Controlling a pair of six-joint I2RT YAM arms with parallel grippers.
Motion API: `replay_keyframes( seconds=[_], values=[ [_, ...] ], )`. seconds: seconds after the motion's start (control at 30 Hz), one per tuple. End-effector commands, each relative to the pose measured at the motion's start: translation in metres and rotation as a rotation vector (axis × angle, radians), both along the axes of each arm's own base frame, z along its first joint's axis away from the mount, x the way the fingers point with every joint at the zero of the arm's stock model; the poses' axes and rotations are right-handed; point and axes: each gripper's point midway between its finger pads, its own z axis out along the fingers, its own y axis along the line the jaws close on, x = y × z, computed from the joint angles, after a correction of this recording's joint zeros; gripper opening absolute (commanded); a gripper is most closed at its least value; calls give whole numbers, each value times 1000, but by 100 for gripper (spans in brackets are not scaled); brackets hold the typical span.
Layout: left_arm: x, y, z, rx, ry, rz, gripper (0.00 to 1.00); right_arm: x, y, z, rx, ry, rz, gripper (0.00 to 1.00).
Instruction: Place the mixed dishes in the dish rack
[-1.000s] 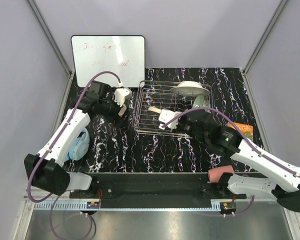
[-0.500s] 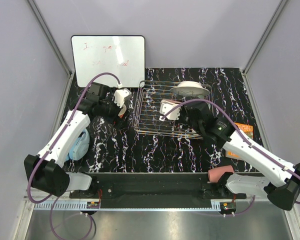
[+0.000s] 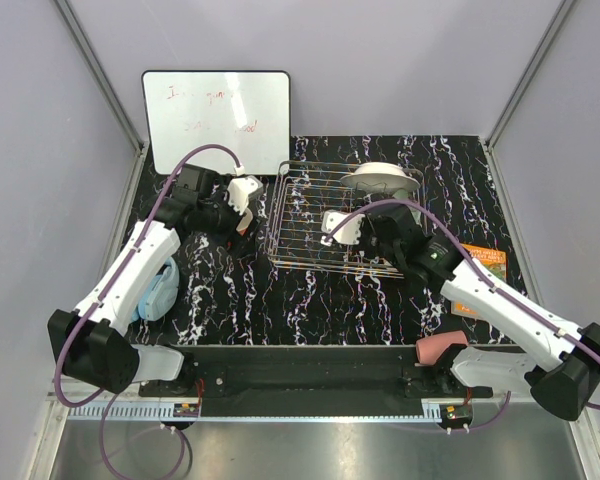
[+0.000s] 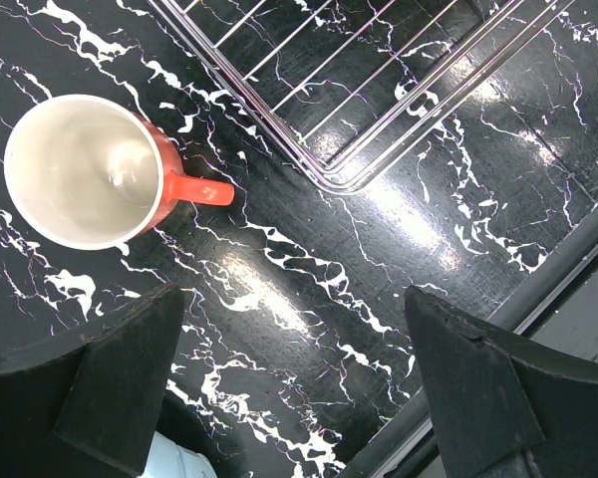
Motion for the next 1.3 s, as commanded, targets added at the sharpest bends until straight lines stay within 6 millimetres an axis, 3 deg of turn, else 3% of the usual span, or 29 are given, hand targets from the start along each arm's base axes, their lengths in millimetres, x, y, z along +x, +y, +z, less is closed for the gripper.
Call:
replay_keyframes(
  seconds=[0.0,0.4,0.67,0.9,1.27],
  values=[
    [6,-4,13,-35,-51,-7,95,9,2,17,46,-76,-3,0],
    [7,-5,9,-39,-45,-10,95,11,-7,9,16,-70,-18,0],
    [6,-4,3,-37,-39,-9,95,16,-6,53,31,-161,-11,0],
    [6,-4,2,-36,-38,-7,95,19,-10,71,-36,-221,11,0],
    [6,-1,0,-26,-46,-5,95,17,-7,57,-66,-189,41,0]
  ],
)
